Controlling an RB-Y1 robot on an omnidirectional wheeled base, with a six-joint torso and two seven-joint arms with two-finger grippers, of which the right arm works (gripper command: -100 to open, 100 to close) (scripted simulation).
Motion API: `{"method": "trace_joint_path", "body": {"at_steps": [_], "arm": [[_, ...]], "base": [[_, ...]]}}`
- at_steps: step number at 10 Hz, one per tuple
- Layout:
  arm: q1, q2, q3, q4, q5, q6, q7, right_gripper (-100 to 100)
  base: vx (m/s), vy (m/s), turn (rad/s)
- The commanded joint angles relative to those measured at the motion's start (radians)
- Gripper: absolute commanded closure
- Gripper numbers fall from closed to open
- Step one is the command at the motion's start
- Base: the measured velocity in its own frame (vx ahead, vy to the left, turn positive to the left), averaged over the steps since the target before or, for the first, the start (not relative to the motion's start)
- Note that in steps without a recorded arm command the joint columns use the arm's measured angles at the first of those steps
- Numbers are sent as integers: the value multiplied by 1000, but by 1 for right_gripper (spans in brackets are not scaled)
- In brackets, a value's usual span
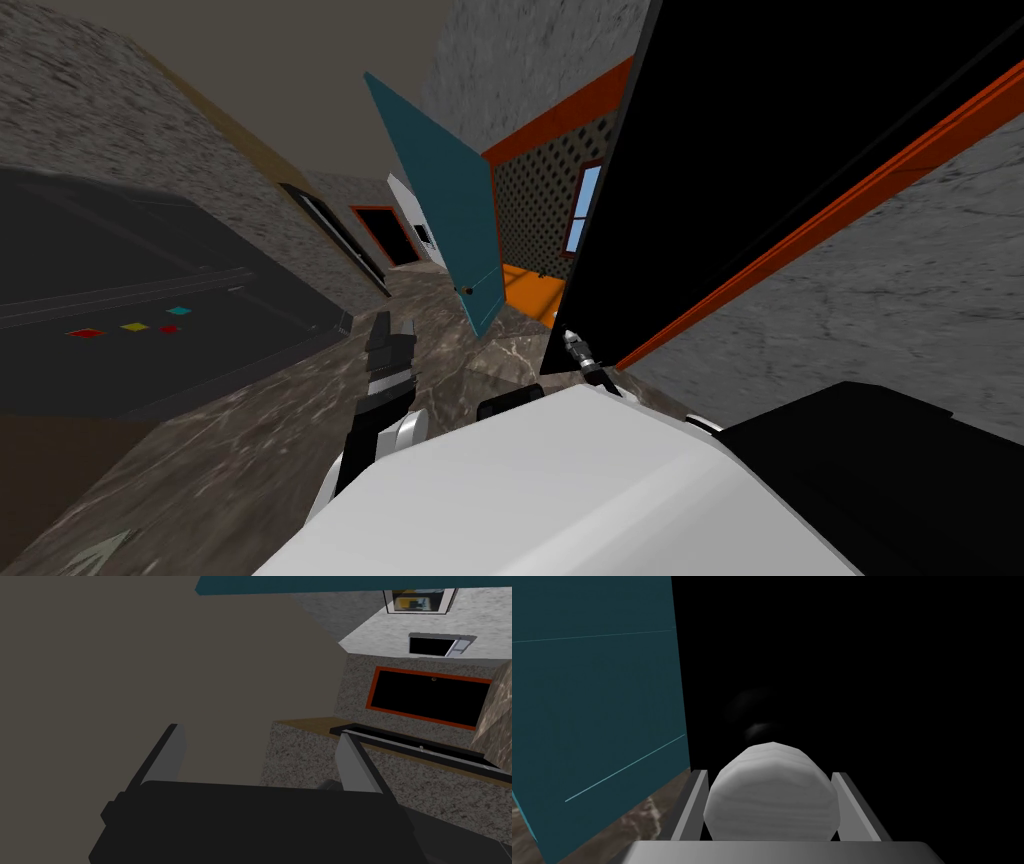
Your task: Pull the door open
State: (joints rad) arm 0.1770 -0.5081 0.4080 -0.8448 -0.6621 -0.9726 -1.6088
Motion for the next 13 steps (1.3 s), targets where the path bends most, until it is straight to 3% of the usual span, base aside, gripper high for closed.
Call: {"method": "trace_joint_path", "body": {"at_steps": [1, 2, 3, 13], "arm": [[10, -13, 16, -5, 9, -18, -19, 100], [17, -22, 27, -6, 15, -28, -31, 100], [12, -15, 21, 0, 12, -20, -23, 100], [52, -82, 99, 35, 45, -137, -113, 100]], "base": [[-177, -39, 73], [-180, -47, 93], [-83, -21, 24], [-186, -44, 117]]}}
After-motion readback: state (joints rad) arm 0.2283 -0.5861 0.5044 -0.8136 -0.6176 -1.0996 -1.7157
